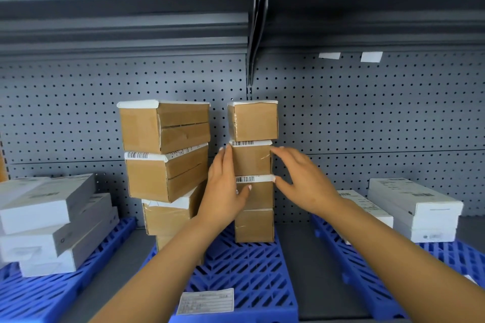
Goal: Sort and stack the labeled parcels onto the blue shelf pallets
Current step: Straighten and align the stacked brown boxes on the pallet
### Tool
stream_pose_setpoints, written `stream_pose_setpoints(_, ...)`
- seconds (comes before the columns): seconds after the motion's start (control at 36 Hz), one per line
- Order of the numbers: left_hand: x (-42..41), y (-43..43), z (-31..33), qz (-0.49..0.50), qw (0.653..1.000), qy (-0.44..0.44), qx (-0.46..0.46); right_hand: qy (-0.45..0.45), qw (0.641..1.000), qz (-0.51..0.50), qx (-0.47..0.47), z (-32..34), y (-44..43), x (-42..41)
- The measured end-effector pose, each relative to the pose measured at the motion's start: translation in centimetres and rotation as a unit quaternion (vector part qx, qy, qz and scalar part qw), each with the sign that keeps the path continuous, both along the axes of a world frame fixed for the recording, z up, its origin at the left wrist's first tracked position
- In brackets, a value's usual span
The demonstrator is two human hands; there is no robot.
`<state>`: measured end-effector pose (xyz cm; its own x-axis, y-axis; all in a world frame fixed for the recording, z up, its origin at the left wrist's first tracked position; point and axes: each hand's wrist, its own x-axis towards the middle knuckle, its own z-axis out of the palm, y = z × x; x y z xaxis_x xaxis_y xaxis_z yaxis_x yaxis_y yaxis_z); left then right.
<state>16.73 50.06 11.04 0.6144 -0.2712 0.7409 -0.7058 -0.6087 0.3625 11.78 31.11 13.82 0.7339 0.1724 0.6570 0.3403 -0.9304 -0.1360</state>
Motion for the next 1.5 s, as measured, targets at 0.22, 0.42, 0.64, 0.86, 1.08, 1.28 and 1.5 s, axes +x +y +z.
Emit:
stream_pose_setpoints(0.22,-0.4,-0.4,3.9,0.007,0.999,-0.050,0.010,-0.020,0.998,-0.027,-0.048,3.8,0.0,-0.4)
stream_pose_setpoints(0.42,0.6,-0.4,5.2,0.009,0.999,-0.039,0.026,0.011,0.994,-0.049,-0.095,4.2,0.4,-0.1)
stream_pose_setpoints(0.64,0.8,-1.1,5.2,-0.009,1.000,-0.008,0.011,0.019,0.993,-0.052,-0.104,4.0,0.6,0.5)
stream_pose_setpoints(0.86,1.7,-0.8,4.6,0.009,0.999,0.025,0.036,0.026,0.990,-0.069,-0.124,3.2,-0.6,1.6)
stream_pose_setpoints(1.08,2.5,-0.5,4.1,0.018,0.999,0.013,0.048,0.015,0.988,-0.066,-0.141,2.2,-0.5,2.5)
stream_pose_setpoints(1.28,2.5,0.1,2.8,0.001,0.998,-0.015,0.057,-0.012,0.992,-0.069,-0.101,0.8,-0.4,2.4)
stream_pose_setpoints(1.5,2.3,0.6,-1.3,-0.019,0.994,0.020,0.107,0.012,0.995,-0.042,-0.087,-3.2,-0.5,1.1)
